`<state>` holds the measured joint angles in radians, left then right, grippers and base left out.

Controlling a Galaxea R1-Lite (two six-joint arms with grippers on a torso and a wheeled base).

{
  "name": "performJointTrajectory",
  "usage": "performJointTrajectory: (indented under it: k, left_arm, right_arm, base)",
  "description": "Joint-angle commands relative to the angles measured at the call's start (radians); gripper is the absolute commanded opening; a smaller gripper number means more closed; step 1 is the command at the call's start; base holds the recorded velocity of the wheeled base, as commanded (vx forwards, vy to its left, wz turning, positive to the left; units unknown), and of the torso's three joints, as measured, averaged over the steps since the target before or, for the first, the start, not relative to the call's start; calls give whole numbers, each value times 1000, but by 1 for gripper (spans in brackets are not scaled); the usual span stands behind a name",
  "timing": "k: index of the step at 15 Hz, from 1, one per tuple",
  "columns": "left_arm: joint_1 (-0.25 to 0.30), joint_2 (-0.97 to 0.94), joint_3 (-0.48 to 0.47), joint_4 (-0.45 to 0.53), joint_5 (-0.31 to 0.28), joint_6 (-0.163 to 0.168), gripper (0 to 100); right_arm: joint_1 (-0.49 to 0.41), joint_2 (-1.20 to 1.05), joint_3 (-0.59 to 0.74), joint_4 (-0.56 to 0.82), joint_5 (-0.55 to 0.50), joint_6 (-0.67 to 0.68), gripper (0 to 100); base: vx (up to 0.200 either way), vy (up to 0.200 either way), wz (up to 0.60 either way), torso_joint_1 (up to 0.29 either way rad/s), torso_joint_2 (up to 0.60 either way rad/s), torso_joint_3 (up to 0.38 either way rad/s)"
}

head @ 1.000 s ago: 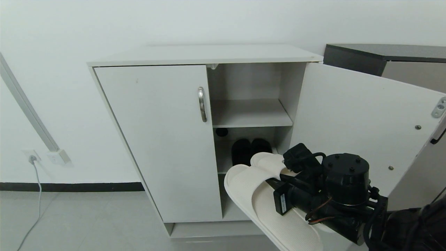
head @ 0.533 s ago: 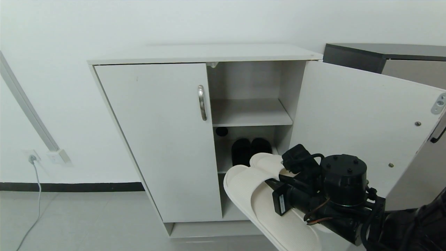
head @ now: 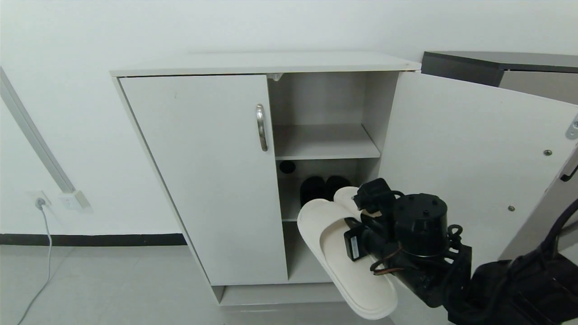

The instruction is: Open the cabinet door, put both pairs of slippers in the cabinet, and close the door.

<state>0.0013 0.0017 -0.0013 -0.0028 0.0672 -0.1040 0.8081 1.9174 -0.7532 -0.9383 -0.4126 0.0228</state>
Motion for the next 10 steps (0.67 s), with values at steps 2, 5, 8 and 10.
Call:
performJointTrajectory:
  k: [2, 5, 8, 10]
  left_arm:
    - [0, 1, 1, 0, 0, 0, 0]
    - [0, 1, 0, 0, 0, 0, 0]
    - [0, 1, 1, 0, 2, 0, 0]
    - [0, 1, 0, 0, 2, 0, 0]
  right_arm:
    - [39, 38, -189, 211, -146, 95, 0]
    - [51, 23, -364, 426, -284, 161, 0]
    - [91, -15, -492, 553, -315, 169, 0]
    - [92, 2, -591, 596, -361, 169, 0]
  base:
    - [0, 0, 0, 0, 0, 0]
    - [0, 0, 0, 0, 0, 0]
    - [0, 0, 0, 0, 0, 0]
    - [0, 0, 0, 0, 0, 0]
